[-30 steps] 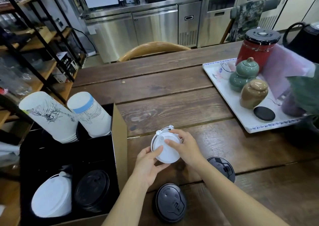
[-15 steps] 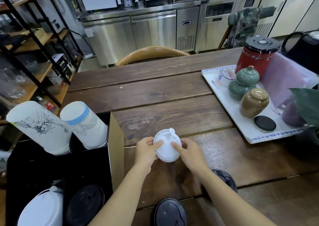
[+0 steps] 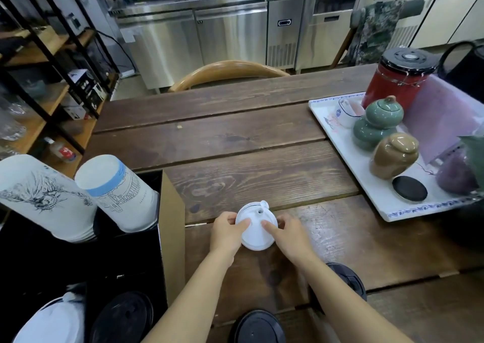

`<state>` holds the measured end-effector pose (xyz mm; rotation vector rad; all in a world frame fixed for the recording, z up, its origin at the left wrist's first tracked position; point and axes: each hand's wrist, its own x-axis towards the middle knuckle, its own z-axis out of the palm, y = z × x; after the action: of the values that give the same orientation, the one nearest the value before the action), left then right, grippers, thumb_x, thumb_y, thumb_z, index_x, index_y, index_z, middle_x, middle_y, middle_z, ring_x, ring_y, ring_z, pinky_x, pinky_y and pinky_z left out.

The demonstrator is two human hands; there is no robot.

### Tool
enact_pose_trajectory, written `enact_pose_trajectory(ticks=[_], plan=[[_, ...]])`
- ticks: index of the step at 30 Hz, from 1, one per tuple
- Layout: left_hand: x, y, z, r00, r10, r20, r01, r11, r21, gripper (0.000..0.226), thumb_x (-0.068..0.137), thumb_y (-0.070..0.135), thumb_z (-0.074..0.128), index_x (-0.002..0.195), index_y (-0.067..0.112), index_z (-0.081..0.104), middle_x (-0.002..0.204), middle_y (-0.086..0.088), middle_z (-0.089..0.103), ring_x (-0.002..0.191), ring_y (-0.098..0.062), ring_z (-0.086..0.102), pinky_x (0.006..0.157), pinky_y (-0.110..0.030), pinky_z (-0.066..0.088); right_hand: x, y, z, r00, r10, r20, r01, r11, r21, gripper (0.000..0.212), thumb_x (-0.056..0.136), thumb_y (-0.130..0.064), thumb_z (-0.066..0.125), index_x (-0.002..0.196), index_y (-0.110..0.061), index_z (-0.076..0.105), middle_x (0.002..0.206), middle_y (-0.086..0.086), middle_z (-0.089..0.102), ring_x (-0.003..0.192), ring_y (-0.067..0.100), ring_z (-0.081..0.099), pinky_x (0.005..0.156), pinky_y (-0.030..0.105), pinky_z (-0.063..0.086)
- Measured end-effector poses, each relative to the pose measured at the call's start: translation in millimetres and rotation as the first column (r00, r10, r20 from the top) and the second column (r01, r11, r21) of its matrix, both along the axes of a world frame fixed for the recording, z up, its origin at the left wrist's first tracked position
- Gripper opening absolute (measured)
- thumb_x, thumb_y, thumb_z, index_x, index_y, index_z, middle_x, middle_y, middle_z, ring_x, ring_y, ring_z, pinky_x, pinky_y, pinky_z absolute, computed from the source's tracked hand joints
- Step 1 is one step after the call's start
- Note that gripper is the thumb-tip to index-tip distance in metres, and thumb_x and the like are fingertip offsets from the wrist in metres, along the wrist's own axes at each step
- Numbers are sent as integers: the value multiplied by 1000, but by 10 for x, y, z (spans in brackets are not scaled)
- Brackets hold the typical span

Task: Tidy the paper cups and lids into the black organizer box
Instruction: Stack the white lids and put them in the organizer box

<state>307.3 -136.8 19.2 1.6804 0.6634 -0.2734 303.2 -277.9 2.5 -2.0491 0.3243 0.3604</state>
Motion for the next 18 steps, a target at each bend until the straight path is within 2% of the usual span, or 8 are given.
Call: enact_pose_trajectory(ticks=[4, 6, 8, 13, 18], plan=[[29, -3, 10, 999, -18, -33, 16, 997, -75, 19, 84, 17, 67, 100, 14, 58, 96, 1, 63, 85, -16, 60, 67, -33, 52, 31, 35, -4, 998, 52, -27, -51, 998, 32, 43, 86, -38, 62, 116, -8, 61, 120, 14, 55, 103, 20, 53, 84, 31, 47], [32, -12, 16, 999, -20, -36, 17, 996, -87, 6, 85, 17, 66, 88, 17, 61, 90, 1, 63, 79, -13, 59, 65, -31, 51, 46, 41, 3, 999, 37, -22, -35, 996, 80, 39, 85, -35, 64, 113, -7, 65, 119, 17, 58, 105, 26, 56, 86, 34, 46], [24, -12, 26, 999, 14, -29, -16, 995, -94, 10, 85, 16, 66, 79, 21, 59, 85, 2, 63, 76, -13, 59, 66, -31, 52, 50, 40, 11, 1000, 24, -16, -22, 994, 109, 35, 85, -33, 64, 110, -9, 67, 117, 19, 59, 108, 29, 57, 88, 36, 47], [-6, -9, 16, 997, 67, -35, -71, 989, -127, 10, 84, 18, 68, 81, 19, 59, 88, -1, 64, 80, -15, 61, 61, -32, 55, 68, 63, 18, 1000, 15, 1, -15, 994, 105, 33, 86, -34, 62, 110, -14, 67, 114, 15, 61, 111, 27, 56, 95, 45, 49], [4, -11, 44, 996, 89, 21, -87, 992, -92, 9, 84, 16, 68, 87, 15, 60, 88, -1, 63, 81, -18, 61, 77, -43, 57, 114, 70, 35, 999, 34, 17, -36, 996, 87, 36, 86, -39, 60, 116, -19, 65, 116, 13, 63, 114, 28, 55, 97, 49, 47]])
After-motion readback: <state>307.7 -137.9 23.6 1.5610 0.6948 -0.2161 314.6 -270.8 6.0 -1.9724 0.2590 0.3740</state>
